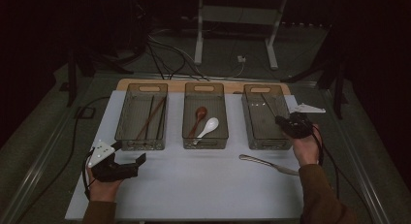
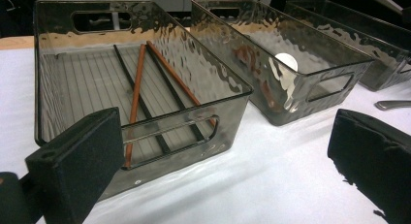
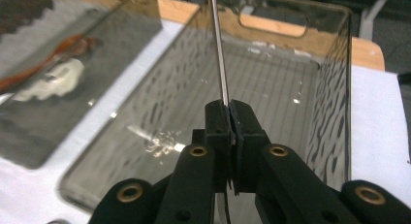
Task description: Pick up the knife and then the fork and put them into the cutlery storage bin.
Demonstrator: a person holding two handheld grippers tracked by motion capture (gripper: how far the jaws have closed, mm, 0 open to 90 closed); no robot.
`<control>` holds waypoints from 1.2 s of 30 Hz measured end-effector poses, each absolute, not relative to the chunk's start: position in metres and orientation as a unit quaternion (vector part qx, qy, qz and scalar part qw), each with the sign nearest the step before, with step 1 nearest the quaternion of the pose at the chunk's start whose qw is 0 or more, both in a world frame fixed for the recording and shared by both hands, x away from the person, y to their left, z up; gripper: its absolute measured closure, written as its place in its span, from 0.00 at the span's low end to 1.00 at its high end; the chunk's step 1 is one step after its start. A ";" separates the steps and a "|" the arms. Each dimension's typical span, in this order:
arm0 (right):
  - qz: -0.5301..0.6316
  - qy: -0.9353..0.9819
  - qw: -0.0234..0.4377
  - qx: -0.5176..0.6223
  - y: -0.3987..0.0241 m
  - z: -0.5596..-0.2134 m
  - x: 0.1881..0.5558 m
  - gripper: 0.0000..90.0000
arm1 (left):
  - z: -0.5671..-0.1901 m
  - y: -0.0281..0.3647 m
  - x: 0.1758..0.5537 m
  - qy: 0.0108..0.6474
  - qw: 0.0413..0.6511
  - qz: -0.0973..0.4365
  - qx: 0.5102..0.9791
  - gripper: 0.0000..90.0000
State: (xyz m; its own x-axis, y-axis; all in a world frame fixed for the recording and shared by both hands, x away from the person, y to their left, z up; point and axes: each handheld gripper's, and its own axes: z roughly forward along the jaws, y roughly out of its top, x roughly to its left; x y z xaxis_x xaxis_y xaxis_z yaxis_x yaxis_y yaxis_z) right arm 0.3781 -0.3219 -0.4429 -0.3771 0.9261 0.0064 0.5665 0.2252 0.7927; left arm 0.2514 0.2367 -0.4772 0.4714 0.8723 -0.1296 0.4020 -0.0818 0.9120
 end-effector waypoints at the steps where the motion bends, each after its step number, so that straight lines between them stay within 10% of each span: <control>1: 0.366 0.744 0.243 0.503 -0.322 -0.445 0.380 0.97 | -0.477 0.237 0.251 0.457 0.500 0.234 0.697 0.01; 15: 0.346 0.747 0.221 0.523 -0.322 -0.458 0.391 0.96 | -0.477 0.237 0.251 0.458 0.500 0.234 0.697 0.01; 26: 0.380 0.741 0.202 0.516 -0.331 -0.445 0.380 0.26 | -0.477 0.236 0.251 0.457 0.500 0.235 0.697 0.01; 36: 0.388 0.757 0.185 0.491 -0.330 -0.437 0.362 0.05 | -0.477 0.237 0.251 0.457 0.500 0.235 0.697 0.01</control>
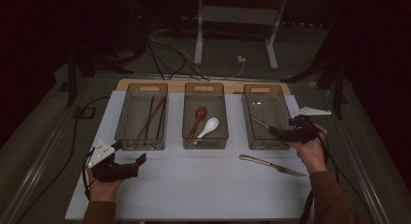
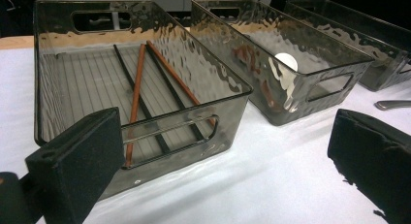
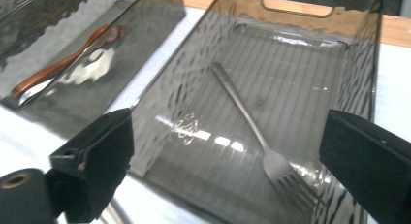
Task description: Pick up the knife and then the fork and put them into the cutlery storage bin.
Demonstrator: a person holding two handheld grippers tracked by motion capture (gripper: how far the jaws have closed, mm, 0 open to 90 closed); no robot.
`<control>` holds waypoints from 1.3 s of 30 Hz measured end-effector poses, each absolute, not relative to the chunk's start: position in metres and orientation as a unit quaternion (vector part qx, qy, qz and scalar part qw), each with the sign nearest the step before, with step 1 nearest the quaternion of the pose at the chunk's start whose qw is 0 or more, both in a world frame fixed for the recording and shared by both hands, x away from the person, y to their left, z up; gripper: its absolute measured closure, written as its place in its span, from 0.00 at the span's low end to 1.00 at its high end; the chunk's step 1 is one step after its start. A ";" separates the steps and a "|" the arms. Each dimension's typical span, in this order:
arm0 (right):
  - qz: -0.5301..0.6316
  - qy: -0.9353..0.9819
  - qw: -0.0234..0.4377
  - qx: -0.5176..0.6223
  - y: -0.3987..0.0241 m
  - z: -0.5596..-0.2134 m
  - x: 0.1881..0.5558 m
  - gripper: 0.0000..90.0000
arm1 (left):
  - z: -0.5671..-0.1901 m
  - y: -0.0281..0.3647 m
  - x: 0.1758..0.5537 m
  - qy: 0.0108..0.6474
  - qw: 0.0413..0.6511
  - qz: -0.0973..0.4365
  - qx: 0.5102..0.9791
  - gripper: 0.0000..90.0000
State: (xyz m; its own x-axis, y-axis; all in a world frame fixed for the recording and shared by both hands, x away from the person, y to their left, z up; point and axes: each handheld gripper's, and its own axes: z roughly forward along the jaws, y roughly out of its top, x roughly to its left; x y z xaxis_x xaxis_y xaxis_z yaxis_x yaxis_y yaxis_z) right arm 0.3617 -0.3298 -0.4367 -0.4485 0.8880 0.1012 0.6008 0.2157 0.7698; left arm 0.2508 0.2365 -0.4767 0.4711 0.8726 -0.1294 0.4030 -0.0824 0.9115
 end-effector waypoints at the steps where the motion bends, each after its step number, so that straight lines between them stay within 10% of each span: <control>1: 0.390 0.760 0.184 0.486 -0.329 -0.436 0.359 0.04 | -0.477 0.237 0.251 0.458 0.500 0.235 0.697 0.01; 39: 0.387 0.815 0.159 0.401 -0.313 -0.445 0.309 0.03 | -0.476 0.237 0.250 0.458 0.499 0.244 0.694 0.01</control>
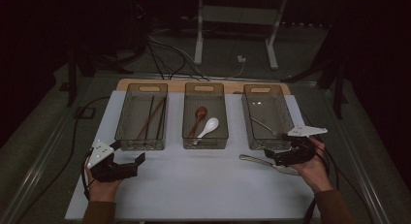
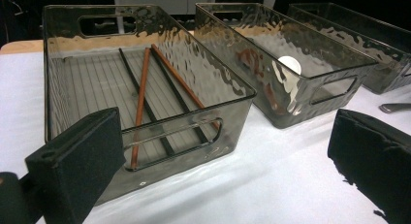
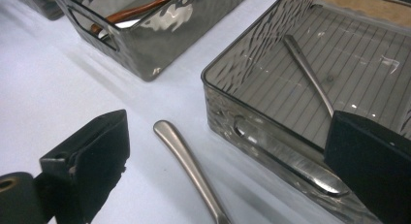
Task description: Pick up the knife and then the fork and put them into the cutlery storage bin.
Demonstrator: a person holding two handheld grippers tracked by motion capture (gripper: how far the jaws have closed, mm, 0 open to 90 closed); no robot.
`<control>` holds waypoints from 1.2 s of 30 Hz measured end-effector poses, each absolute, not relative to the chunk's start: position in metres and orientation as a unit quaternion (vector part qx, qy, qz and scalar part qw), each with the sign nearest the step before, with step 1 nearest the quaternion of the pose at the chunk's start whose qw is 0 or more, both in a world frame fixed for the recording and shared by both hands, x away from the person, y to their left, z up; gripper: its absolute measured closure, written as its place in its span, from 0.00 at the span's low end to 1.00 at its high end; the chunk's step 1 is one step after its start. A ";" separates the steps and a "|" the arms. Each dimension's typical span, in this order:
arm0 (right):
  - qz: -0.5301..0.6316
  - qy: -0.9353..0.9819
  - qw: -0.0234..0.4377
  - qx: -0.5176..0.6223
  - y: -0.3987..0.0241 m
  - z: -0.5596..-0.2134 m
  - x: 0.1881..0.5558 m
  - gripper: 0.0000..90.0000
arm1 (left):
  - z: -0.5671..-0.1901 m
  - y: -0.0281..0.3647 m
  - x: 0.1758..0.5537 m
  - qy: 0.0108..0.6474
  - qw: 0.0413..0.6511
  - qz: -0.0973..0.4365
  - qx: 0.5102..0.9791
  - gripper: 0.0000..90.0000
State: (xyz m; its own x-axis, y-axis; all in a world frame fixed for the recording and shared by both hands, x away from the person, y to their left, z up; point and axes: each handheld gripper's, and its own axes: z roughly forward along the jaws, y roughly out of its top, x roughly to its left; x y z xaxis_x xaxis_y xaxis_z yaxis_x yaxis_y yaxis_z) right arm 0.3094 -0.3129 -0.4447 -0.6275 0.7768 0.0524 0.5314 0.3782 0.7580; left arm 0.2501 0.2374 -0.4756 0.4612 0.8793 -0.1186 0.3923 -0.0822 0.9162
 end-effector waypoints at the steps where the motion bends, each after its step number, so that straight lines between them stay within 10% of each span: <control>1: 0.386 0.816 0.158 0.400 -0.313 -0.445 0.309 0.03 | -0.476 0.237 0.250 0.459 0.499 0.244 0.694 0.01; 36: 0.307 0.862 0.120 0.386 -0.302 -0.489 0.312 0.08 | -0.475 0.238 0.250 0.460 0.501 0.243 0.692 0.01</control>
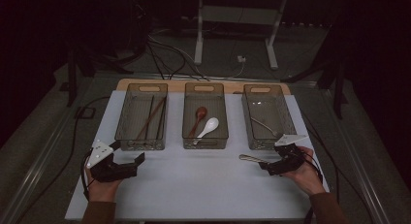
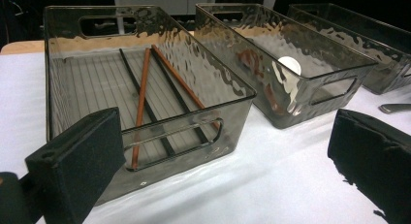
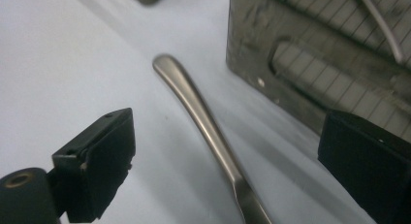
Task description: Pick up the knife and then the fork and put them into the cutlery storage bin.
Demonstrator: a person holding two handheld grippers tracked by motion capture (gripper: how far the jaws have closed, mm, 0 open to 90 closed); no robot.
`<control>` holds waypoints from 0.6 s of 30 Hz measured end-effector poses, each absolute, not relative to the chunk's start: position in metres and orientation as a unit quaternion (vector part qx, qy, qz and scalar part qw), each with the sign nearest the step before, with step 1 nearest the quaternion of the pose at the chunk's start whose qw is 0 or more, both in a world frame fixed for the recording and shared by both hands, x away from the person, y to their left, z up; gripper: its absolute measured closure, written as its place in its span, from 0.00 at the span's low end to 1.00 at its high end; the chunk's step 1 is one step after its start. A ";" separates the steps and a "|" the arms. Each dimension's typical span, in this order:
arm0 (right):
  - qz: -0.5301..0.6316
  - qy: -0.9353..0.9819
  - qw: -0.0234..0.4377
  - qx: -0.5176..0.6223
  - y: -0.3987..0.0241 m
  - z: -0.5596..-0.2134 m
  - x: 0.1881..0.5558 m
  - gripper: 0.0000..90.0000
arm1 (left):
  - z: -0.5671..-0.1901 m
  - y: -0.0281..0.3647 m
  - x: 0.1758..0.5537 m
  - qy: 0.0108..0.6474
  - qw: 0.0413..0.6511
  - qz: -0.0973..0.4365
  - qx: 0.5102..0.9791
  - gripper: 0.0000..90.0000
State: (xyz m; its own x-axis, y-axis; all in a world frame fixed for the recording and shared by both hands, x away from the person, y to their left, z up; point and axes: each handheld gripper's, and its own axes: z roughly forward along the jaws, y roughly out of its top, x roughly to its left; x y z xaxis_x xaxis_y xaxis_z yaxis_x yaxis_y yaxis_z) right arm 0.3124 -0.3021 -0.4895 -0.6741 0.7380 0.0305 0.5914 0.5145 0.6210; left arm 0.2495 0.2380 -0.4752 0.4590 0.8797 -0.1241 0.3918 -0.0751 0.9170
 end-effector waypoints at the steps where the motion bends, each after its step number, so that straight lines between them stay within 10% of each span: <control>1: 0.302 0.863 0.118 0.388 -0.302 -0.492 0.313 0.11 | -0.475 0.238 0.249 0.460 0.501 0.243 0.692 0.01; 18: 0.258 0.892 0.097 0.357 -0.305 -0.507 0.313 0.78 | -0.475 0.238 0.249 0.458 0.501 0.244 0.693 0.01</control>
